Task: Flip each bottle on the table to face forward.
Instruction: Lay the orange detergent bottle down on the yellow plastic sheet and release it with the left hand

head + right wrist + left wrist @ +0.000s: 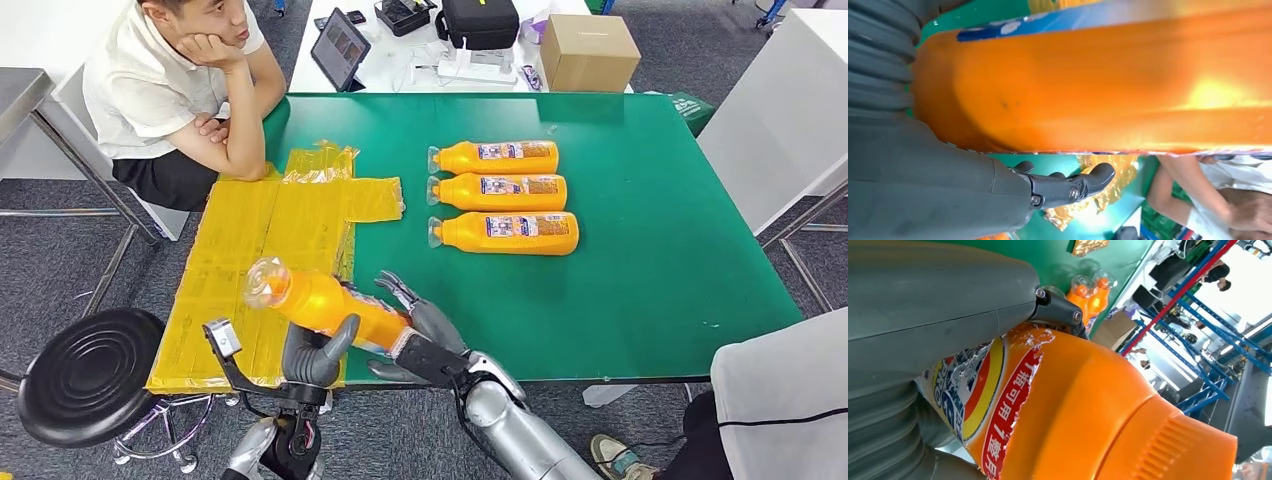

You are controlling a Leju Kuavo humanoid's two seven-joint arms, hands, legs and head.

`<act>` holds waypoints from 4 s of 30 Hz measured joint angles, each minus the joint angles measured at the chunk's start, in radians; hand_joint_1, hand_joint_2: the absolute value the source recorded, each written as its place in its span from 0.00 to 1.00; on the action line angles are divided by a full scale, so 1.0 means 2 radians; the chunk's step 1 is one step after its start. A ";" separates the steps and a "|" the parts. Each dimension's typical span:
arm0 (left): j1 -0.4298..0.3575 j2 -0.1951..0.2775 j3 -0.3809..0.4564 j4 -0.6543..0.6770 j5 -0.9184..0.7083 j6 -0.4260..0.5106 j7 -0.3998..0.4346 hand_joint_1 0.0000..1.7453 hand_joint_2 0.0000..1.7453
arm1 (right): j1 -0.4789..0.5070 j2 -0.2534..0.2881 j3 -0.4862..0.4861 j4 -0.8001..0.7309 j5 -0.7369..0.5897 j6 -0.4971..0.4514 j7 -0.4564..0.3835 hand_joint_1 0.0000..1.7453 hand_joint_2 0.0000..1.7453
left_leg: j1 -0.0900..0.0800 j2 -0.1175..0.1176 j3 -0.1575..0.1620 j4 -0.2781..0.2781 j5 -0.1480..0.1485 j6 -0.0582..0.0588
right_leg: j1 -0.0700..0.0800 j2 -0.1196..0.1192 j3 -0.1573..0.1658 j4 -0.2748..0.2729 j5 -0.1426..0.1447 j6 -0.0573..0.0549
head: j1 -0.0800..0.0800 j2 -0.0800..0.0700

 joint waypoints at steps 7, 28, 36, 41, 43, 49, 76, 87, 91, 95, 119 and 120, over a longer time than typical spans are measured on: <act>-0.004 0.001 0.021 -0.010 -0.003 0.017 0.003 1.00 1.00 | 0.007 0.007 0.003 -0.017 -0.003 -0.018 -0.006 0.00 0.00 | 0.000 0.000 0.000 0.000 0.000 0.000 | 0.000 0.000 0.000 0.000 0.000 0.000 | 0.000 0.000; -0.086 0.056 0.103 0.039 -0.615 0.329 0.032 1.00 1.00 | 0.064 0.005 -0.002 -0.106 0.073 -0.101 -0.025 0.00 0.00 | 0.000 0.000 0.000 0.000 0.001 0.000 | 0.000 0.000 0.000 0.000 0.000 0.000 | 0.000 0.000; -0.187 0.085 0.109 0.184 -0.695 0.234 0.109 1.00 1.00 | 0.069 0.013 -0.008 -0.114 0.069 -0.087 -0.034 0.00 0.00 | 0.000 0.000 0.000 0.000 0.001 0.000 | 0.000 0.000 -0.001 0.000 0.001 -0.002 | 0.000 0.000; -0.255 0.095 0.096 0.271 -0.779 0.176 0.158 1.00 1.00 | 0.072 0.016 -0.013 -0.117 0.063 -0.076 -0.036 0.00 0.00 | 0.000 0.000 0.000 0.000 0.002 -0.001 | 0.000 0.000 -0.001 0.000 0.001 -0.002 | 0.000 0.000; -0.282 0.097 0.085 0.302 -0.804 0.142 0.172 1.00 1.00 | 0.074 0.017 -0.015 -0.118 0.061 -0.072 -0.036 0.00 0.00 | 0.000 0.000 0.000 0.000 0.002 -0.001 | 0.000 0.000 0.000 0.000 0.001 -0.002 | 0.000 0.000; -0.337 0.097 0.045 0.371 -0.868 0.075 0.215 1.00 1.00 | 0.081 0.020 -0.020 -0.118 0.057 -0.061 -0.038 0.00 0.00 | 0.000 0.000 0.000 0.000 0.002 -0.001 | 0.000 0.000 0.000 0.000 0.001 -0.002 | 0.000 0.000; -0.372 0.077 -0.052 0.425 -0.899 0.012 0.210 0.73 1.00 | 0.094 0.032 -0.035 -0.103 0.054 -0.057 -0.047 0.00 0.00 | 0.000 0.000 0.000 0.000 0.002 -0.001 | 0.000 -0.001 0.000 0.001 0.001 -0.002 | 0.000 0.000; -0.371 0.073 -0.030 0.432 -0.818 -0.016 0.177 0.00 1.00 | 0.093 0.037 -0.035 -0.081 0.042 -0.065 -0.061 0.00 0.00 | 0.000 0.000 0.000 0.000 0.002 -0.001 | 0.000 -0.001 0.000 0.001 0.001 -0.002 | 0.000 0.000; -0.371 0.073 -0.015 0.434 -0.777 -0.018 0.173 0.00 1.00 | 0.092 0.037 -0.035 -0.076 0.038 -0.070 -0.063 0.00 0.00 | 0.000 0.000 0.000 0.000 0.002 -0.001 | 0.000 -0.001 0.000 0.001 0.001 -0.002 | 0.000 0.000; -0.368 0.073 -0.005 0.435 -0.750 -0.011 0.170 0.00 1.00 | 0.091 0.037 -0.035 -0.072 0.037 -0.077 -0.064 0.00 0.00 | 0.000 0.000 0.000 0.000 0.002 -0.001 | 0.000 -0.001 0.000 0.001 0.001 -0.002 | 0.000 0.000; -0.371 0.093 0.053 0.424 -0.614 -0.007 0.088 0.00 1.00 | 0.076 0.035 -0.034 -0.047 0.020 -0.097 -0.088 0.00 0.00 | 0.000 0.000 0.000 0.000 0.002 -0.001 | 0.000 -0.001 0.000 0.001 0.001 -0.002 | 0.000 0.000; -0.371 0.095 0.056 0.422 -0.613 -0.009 0.087 0.00 1.00 | 0.076 0.035 -0.034 -0.046 0.020 -0.098 -0.088 0.00 0.00 | 0.000 0.000 0.000 0.000 0.002 -0.001 | 0.000 -0.001 0.000 0.001 0.001 -0.002 | 0.000 0.000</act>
